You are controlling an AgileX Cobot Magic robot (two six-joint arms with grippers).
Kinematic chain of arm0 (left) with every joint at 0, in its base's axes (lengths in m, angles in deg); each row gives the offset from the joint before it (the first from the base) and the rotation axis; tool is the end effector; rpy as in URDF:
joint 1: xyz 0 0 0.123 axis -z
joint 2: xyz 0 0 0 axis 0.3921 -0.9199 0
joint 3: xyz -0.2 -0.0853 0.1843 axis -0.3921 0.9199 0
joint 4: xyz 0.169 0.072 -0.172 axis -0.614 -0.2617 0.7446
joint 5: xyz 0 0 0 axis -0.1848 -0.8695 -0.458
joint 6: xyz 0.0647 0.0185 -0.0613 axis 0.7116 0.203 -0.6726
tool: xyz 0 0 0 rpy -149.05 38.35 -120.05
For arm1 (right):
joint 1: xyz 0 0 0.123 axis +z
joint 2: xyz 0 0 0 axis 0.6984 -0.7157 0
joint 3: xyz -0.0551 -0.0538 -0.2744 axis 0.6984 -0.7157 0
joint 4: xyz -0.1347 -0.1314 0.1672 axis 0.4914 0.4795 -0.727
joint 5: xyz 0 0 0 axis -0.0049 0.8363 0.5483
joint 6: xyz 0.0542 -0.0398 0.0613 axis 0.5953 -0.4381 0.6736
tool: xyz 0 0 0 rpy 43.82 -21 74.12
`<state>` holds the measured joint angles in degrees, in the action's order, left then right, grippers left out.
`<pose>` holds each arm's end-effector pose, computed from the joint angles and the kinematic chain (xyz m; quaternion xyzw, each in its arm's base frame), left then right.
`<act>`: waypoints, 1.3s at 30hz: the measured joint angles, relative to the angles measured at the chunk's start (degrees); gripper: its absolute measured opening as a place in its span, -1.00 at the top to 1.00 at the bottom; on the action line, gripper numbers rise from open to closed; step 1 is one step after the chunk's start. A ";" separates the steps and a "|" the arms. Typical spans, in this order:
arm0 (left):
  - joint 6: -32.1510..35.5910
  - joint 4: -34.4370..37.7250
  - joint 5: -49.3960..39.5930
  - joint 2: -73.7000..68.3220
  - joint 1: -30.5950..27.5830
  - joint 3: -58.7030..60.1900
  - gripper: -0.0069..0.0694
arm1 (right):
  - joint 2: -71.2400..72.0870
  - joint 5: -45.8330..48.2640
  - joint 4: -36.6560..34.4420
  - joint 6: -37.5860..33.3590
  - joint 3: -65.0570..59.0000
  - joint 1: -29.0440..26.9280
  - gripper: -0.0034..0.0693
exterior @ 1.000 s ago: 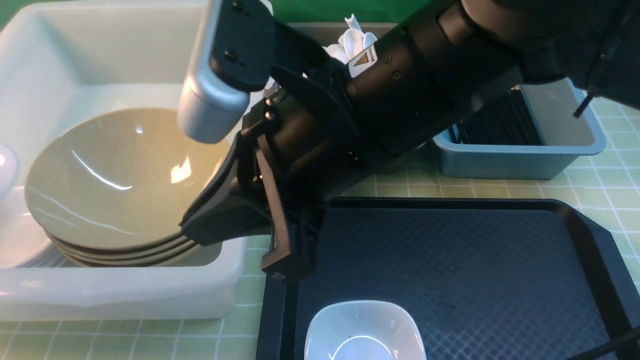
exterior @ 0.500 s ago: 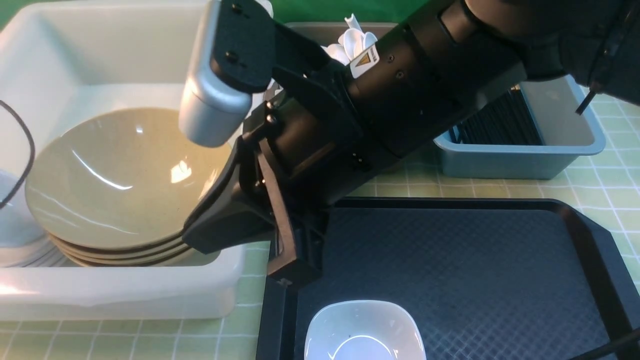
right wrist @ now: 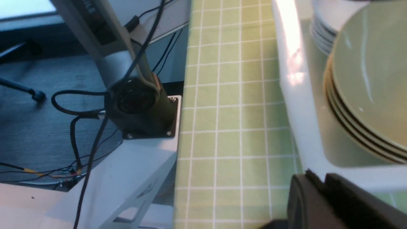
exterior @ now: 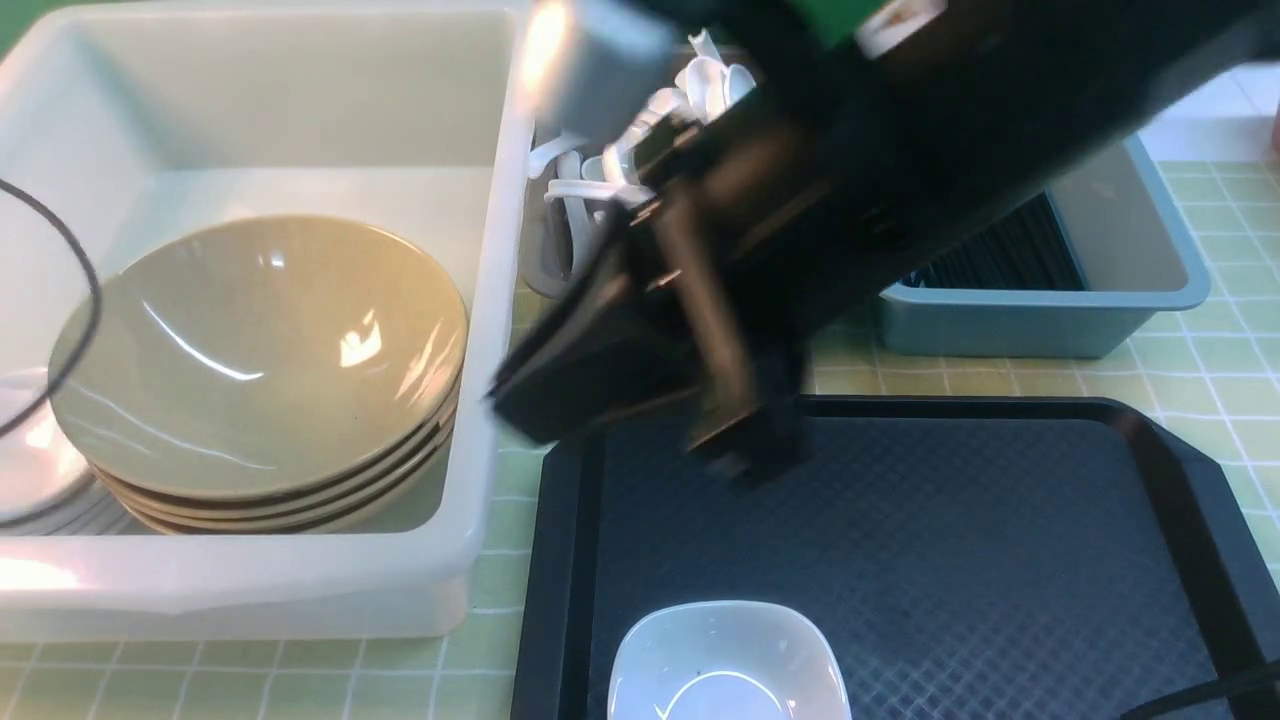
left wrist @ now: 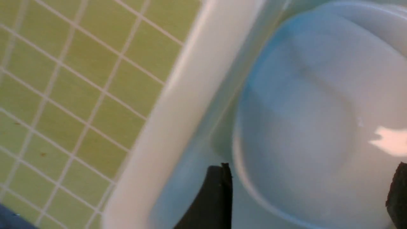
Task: On green table put chopsticks spoon bowls plates into blue grey white boxes.
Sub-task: 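Place the white bowl into the white bin with the other dishes with the left gripper, then grasp the small white bowl on the black tray by its rim with the left gripper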
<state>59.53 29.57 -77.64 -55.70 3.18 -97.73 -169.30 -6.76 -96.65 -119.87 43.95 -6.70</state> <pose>0.2785 0.1224 0.3158 -0.2425 0.9555 0.1250 0.1123 0.2237 0.2405 0.4142 -0.5456 0.6887 0.3329 0.3424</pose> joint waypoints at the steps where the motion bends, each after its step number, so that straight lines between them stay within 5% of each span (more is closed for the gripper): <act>1: -0.95 -1.93 -0.16 1.68 0.00 -0.07 -0.92 | 1.63 1.02 0.06 0.69 0.00 -1.36 0.69; 5: -1.58 -2.49 -0.69 8.00 0.00 -0.87 -0.92 | 6.03 2.01 0.46 1.24 -1.13 -4.52 0.66; 10: 6.34 11.12 -1.49 16.28 3.97 -1.32 -0.90 | 14.64 2.32 3.70 2.17 -6.55 -7.47 0.63; 15: 24.07 32.19 -1.70 18.99 19.54 -1.32 -0.72 | 24.96 2.74 5.63 2.97 -18.12 -7.95 0.61; 18: 29.84 37.36 -1.69 16.69 29.65 -0.72 -0.61 | 29.26 2.39 6.03 4.00 -24.52 -7.95 0.60; 22: 39.47 36.85 -1.50 8.32 44.24 -0.27 -0.49 | 33.76 1.51 6.21 4.13 -29.94 -7.95 0.60; 27: 56.17 35.23 -0.75 -2.63 55.40 -0.22 -0.39 | 36.57 0.92 6.26 4.18 -30.68 -7.95 0.59; 31: 71.54 33.01 0.13 -10.53 59.80 -0.22 -0.35 | 37.79 1.07 6.21 4.19 -30.74 -7.95 0.57; 39: 77.33 30.03 8.71 -18.07 60.56 -0.22 -0.35 | 37.99 1.86 6.04 3.77 -30.84 -7.95 0.55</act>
<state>136.86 59.60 -68.93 -73.78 63.74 -97.95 -131.31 -4.90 -90.61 -116.10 13.11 -14.65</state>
